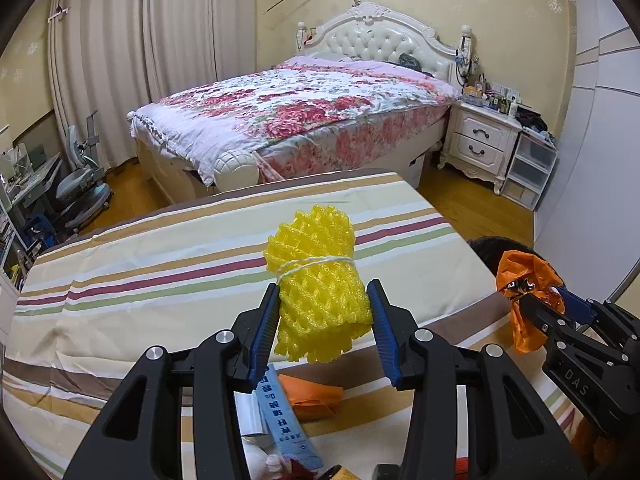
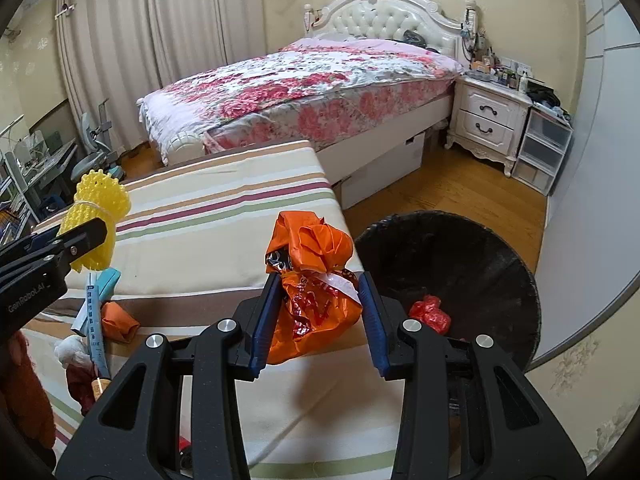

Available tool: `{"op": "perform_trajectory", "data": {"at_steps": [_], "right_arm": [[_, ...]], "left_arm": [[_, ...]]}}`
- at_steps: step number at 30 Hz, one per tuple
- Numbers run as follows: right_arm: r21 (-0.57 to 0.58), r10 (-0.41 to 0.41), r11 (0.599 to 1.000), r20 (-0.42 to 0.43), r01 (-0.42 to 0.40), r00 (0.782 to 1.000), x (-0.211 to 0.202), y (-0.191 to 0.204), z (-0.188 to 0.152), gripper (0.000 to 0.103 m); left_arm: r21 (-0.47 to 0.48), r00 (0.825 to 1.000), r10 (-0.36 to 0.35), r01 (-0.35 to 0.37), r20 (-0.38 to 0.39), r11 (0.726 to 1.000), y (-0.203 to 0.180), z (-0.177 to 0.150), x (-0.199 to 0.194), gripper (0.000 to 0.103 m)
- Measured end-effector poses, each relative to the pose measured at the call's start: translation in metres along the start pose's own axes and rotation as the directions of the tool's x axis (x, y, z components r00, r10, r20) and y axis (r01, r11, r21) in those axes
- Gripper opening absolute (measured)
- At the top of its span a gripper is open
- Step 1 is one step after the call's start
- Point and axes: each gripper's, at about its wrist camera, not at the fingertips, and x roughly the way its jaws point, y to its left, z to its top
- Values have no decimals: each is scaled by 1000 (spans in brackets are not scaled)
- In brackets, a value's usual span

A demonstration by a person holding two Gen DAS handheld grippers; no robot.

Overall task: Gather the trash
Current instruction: 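Carry the orange bag and yellow foam net over the bin and open both tools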

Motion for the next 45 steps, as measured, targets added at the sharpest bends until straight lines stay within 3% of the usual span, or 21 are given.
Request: {"op": "perform_trajectory", "data": {"at_steps": [9, 18, 34, 37, 41, 42, 45], "right_arm": [[79, -98, 992, 21, 96, 995, -16, -55, -4, 38], [122, -152, 981, 17, 149, 988, -19, -90, -11, 38], [165, -177, 971, -5, 175, 984, 6, -129, -4, 39], [170, -181, 969, -11, 180, 983, 12, -135, -3, 39], [182, -187, 965, -18, 188, 982, 18, -142, -3, 43], [186, -189, 964, -18, 189, 982, 19, -143, -3, 49], [189, -198, 962, -18, 198, 980, 20, -146, -5, 50]], "left_arm": [[37, 994, -103, 102, 35, 994, -47, -2, -13, 45], [96, 982, -190, 191, -22, 977, -106, -9, 7, 45], [177, 985, -173, 172, -6, 969, -165, 5, 50, 45], [184, 987, -161, 159, -2, 970, -171, 7, 58, 50], [187, 988, -154, 154, -16, 970, -172, 6, 64, 71], [187, 988, -152, 152, -16, 971, -173, 6, 65, 72], [183, 990, -138, 139, -20, 973, -171, 5, 66, 75]]}}
